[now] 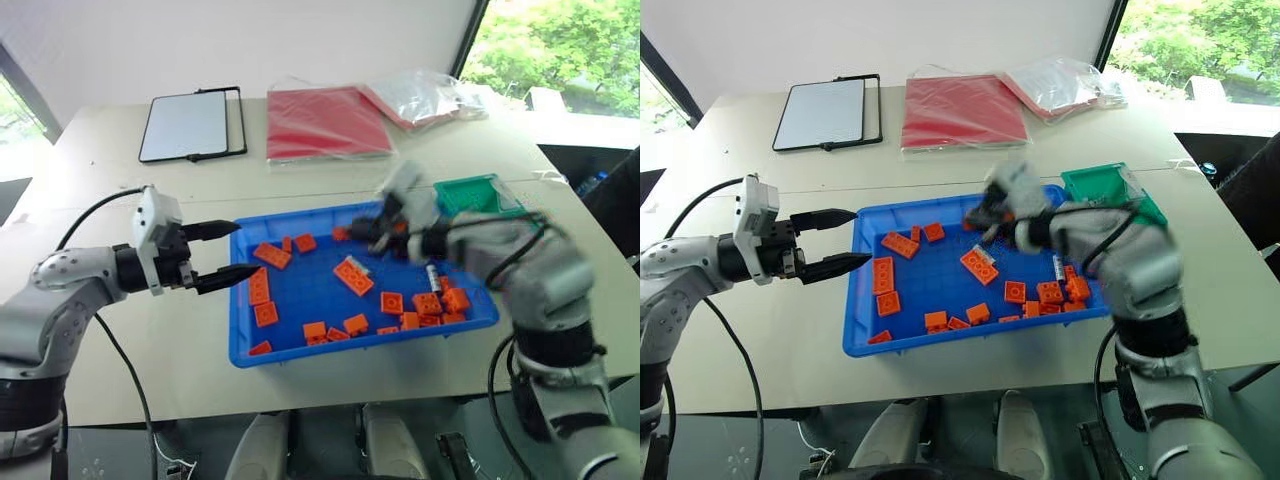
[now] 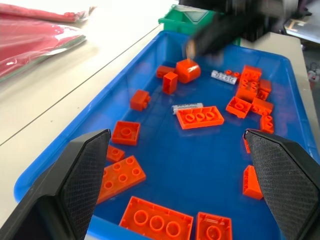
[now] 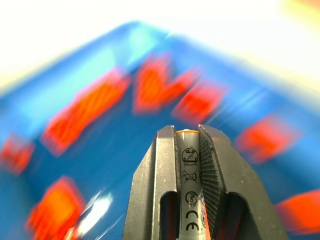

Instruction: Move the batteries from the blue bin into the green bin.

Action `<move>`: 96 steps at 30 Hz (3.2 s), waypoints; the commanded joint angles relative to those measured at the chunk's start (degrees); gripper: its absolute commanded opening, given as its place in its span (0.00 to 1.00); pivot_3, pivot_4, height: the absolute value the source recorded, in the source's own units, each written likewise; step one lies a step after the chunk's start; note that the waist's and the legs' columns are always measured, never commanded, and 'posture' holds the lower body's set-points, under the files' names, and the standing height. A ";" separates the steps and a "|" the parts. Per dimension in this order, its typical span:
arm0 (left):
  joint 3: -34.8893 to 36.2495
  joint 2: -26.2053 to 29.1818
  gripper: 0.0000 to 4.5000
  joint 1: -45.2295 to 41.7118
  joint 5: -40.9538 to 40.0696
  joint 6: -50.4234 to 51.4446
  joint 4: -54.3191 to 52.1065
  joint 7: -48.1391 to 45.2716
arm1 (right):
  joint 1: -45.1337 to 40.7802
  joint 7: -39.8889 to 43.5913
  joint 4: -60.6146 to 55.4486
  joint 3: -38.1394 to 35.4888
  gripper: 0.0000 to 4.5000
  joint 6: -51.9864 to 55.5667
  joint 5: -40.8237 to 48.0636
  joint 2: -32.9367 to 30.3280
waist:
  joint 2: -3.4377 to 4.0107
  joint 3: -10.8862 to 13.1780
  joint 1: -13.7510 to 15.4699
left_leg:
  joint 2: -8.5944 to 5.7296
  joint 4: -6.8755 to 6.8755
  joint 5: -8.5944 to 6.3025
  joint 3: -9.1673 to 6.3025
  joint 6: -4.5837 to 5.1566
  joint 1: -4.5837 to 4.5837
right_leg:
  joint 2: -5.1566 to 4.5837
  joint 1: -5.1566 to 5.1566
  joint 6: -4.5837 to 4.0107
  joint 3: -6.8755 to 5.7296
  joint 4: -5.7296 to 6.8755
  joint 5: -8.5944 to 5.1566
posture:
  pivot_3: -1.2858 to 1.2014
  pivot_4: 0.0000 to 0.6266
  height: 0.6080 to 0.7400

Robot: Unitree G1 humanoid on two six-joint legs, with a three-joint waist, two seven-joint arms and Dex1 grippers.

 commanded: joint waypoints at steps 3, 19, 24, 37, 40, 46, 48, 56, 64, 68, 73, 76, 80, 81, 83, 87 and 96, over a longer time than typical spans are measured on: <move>-0.59 -0.94 1.00 -1.93 0.80 -2.25 0.67 -0.57 | 3.06 -2.58 6.75 -6.84 0.01 -7.87 -6.68 -11.16 | -0.04 -0.02 1.00 | -0.07 -0.01 -0.03 0.07 0.04 -0.05 | -0.09 0.02 -0.01 -0.02 -0.10 0.00 | 0.52 0.24 0.93; -0.69 -0.69 1.00 -3.40 1.89 -2.61 2.04 -2.40 | 5.10 3.45 6.07 -0.84 0.91 -25.47 -6.12 -6.77 | 0.02 0.01 -0.60 | 0.01 0.03 -0.03 0.17 0.08 -0.24 | 0.00 -0.28 0.04 0.08 0.08 0.02 | 0.52 0.24 0.93; -0.61 -1.16 1.00 -3.54 1.87 -2.18 1.25 -1.60 | 6.72 10.24 7.05 10.66 0.91 -22.61 -6.65 -7.20 | -0.01 0.00 -0.29 | 0.00 0.12 -0.03 0.12 0.08 -0.24 | -0.01 -0.19 0.04 0.06 0.06 0.02 | 0.52 0.24 0.93; 2.58 -0.37 1.00 1.25 0.30 -0.80 -3.31 0.72 | 11.17 6.88 10.48 13.94 0.91 -19.25 -10.09 -4.40 | 0.00 0.00 -0.34 | -0.03 0.22 -0.03 0.11 0.08 -0.27 | -0.04 -0.24 0.04 0.07 0.09 0.03 | 0.52 0.24 0.93; 3.41 -0.26 1.00 2.24 -0.07 -0.40 -4.15 1.18 | 14.19 4.23 1.43 9.60 0.91 -9.43 -6.40 -4.21 | -0.01 0.00 -0.19 | -0.03 0.22 -0.03 0.11 0.08 -0.27 | -0.04 -0.23 0.04 0.08 0.09 0.03 | 0.52 0.24 0.93; 4.26 0.51 1.00 4.16 -0.56 -0.33 -4.77 0.88 | 21.57 -3.76 -16.13 2.73 0.96 7.81 -0.88 2.65 | 0.00 -0.01 -0.41 | -0.02 0.19 -0.04 0.03 0.08 -0.31 | -0.07 -0.27 0.04 0.08 0.09 0.03 | 0.52 0.24 0.93; 4.21 0.72 1.00 4.00 -0.67 -0.35 -4.45 0.71 | 22.35 -5.50 -18.08 2.45 0.96 10.20 -0.43 4.44 | 0.00 -0.01 -0.42 | -0.01 0.21 -0.04 0.04 0.08 -0.30 | -0.08 -0.27 0.03 0.08 0.09 0.02 | 0.52 0.24 0.93; 2.22 1.52 1.00 0.13 -0.58 -0.12 -2.06 -0.55 | 22.73 -14.12 -14.05 5.66 0.96 11.70 -3.71 10.70 | 0.00 -0.01 -0.30 | -0.03 0.28 -0.03 0.05 0.06 -0.29 | -0.03 -0.23 0.01 0.07 0.09 0.02 | 0.52 0.24 0.93; 1.53 1.36 1.00 -1.47 -0.04 -0.43 -0.80 -1.16 | 23.79 -15.14 -10.12 10.91 0.91 6.82 -5.43 10.21 | 0.00 -0.02 -0.48 | -0.01 0.27 -0.03 0.06 0.07 -0.28 | 0.03 -0.24 0.03 0.07 0.12 0.03 | 0.52 0.24 0.93; 1.35 0.94 1.00 -1.52 0.27 -0.75 -0.66 -1.11 | 23.01 -14.34 -10.13 12.18 0.57 5.92 -4.88 10.49 | 0.00 -0.03 -0.44 | -0.01 0.27 -0.03 0.06 0.07 -0.28 | 0.03 -0.23 0.03 0.07 0.12 0.03 | 0.52 0.24 0.93; 1.61 0.58 1.00 -0.65 0.38 -1.12 -1.07 -0.96 | 19.67 -10.64 -10.18 13.92 0.26 6.26 -0.95 12.99 | 0.00 -0.03 -0.56 | -0.01 0.27 -0.03 0.05 0.07 -0.28 | 0.04 -0.23 0.03 0.07 0.13 0.03 | 0.52 0.24 0.93; 1.67 0.57 1.00 -0.41 0.35 -1.14 -1.35 -0.88 | 15.94 -7.63 -5.80 14.70 0.26 4.84 1.36 16.15 | 0.00 -0.02 -0.74 | 0.00 0.27 -0.03 0.05 0.07 -0.27 | 0.06 -0.25 0.04 0.08 0.16 0.03 | 0.52 0.24 0.93; 1.72 0.76 1.00 -0.84 0.37 -0.97 -1.26 -0.82 | 13.00 -6.64 2.20 19.22 0.26 0.39 -1.31 17.25 | 0.00 -0.03 -0.57 | 0.00 0.28 -0.03 0.03 0.07 -0.26 | 0.08 -0.25 0.04 0.07 0.18 0.03 | 0.52 0.24 0.93; 1.86 0.87 1.00 -0.91 0.36 -0.95 -1.23 -0.82 | 12.39 -6.49 4.11 20.85 0.37 -1.17 -2.37 17.12 | -0.01 -0.03 -0.50 | -0.01 0.28 -0.03 0.03 0.07 -0.26 | 0.08 -0.23 0.04 0.07 0.18 0.03 | 0.52 0.24 0.93; 2.13 1.02 1.00 -0.86 0.28 -0.84 -1.32 -0.76 | 11.30 -6.37 5.86 23.32 0.56 -3.10 -4.13 16.38 | -0.01 -0.03 -0.51 | -0.02 0.28 -0.02 0.03 0.06 -0.26 | 0.08 -0.24 0.03 0.08 0.18 0.04 | 0.52 0.24 0.93; 2.68 1.10 1.00 0.02 0.22 -0.88 -1.86 -0.69 | 10.15 -7.15 1.74 19.16 0.67 -1.13 -3.22 14.87 | -0.01 -0.03 -0.58 | -0.01 0.28 -0.02 0.03 0.05 -0.26 | 0.08 -0.28 0.03 0.09 0.22 0.04 | 0.52 0.24 0.93; 1.70 0.44 1.00 -0.65 0.55 -1.27 -1.38 -0.80 | 12.33 -9.69 -6.77 12.34 0.67 3.82 -3.31 8.57 | -0.01 -0.03 -0.49 | 0.00 0.28 -0.02 0.02 0.05 -0.28 | 0.07 -0.29 0.03 0.08 0.22 0.04 | 0.52 0.24 0.93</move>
